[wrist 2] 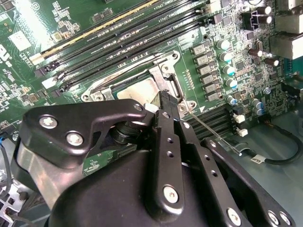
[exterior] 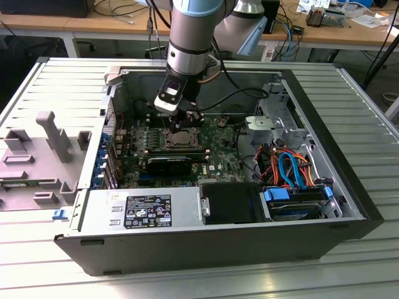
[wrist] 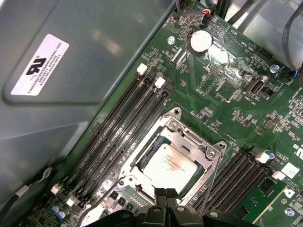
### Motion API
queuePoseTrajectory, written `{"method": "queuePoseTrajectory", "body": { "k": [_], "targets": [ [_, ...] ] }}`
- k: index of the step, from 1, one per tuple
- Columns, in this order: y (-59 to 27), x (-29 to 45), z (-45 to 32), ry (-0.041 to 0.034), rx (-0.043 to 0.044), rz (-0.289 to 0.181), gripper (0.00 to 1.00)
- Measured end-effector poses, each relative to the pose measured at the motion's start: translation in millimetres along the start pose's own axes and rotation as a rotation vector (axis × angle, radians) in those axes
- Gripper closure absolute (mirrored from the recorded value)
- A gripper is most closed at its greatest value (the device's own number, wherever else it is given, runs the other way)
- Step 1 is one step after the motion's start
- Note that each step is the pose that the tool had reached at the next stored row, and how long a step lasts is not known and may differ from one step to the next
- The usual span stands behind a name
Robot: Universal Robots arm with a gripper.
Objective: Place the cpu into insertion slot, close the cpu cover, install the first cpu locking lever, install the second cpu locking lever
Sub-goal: 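Install the first cpu locking lever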
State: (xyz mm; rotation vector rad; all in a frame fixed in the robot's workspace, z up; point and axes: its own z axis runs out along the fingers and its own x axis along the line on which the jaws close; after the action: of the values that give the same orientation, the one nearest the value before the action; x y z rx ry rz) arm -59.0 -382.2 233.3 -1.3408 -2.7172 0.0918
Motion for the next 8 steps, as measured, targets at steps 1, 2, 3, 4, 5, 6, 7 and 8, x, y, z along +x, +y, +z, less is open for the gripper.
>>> {"method": "queuePoseTrajectory", "body": {
  "k": [1, 2, 3, 4, 5, 6, 7, 8],
  "targets": [
    [0.0, 0.0, 0.0, -0.0002, 0.0001, -0.002, 0.89],
    [0.0, 0.0, 0.0, -0.0003, 0.0003, -0.003, 0.89],
    [0.0, 0.0, 0.0, -0.0005, 0.0003, -0.005, 0.89],
    [0.0, 0.0, 0.0, -0.0007, 0.0005, -0.007, 0.89],
    [0.0, 0.0, 0.0, -0.0009, 0.0007, -0.009, 0.89],
    [0.0, 0.0, 0.0, -0.0011, 0.0008, -0.011, 0.89],
    [0.0, 0.0, 0.0, -0.0012, 0.0009, -0.012, 0.89],
    [0.0, 0.0, 0.0, -0.0014, 0.0010, -0.014, 0.89]
  ]
}}
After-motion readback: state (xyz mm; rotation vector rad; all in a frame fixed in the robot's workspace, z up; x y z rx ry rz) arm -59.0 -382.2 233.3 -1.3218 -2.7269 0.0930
